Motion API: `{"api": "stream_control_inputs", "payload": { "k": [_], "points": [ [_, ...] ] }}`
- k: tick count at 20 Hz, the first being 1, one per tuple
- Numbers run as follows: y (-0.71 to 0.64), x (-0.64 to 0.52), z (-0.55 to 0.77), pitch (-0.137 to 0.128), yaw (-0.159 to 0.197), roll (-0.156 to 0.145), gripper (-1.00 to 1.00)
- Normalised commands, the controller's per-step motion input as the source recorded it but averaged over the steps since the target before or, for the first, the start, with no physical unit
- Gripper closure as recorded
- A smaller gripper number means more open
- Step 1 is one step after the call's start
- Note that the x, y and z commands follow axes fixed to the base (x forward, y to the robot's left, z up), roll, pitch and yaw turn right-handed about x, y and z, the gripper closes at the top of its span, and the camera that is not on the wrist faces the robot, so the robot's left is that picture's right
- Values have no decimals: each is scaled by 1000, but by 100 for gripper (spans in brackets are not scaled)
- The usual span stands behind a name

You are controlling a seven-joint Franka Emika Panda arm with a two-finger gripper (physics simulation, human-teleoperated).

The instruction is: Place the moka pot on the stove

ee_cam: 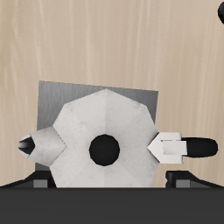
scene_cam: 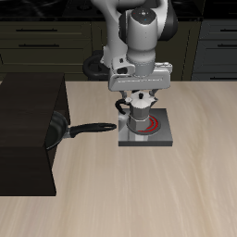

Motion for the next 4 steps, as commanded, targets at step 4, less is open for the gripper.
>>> {"api": "stream_control_inputs", "payload": {
  "k": [4],
  "points": [
    [-84,-83,236,-31,1,-18,-100]
  ]
}}
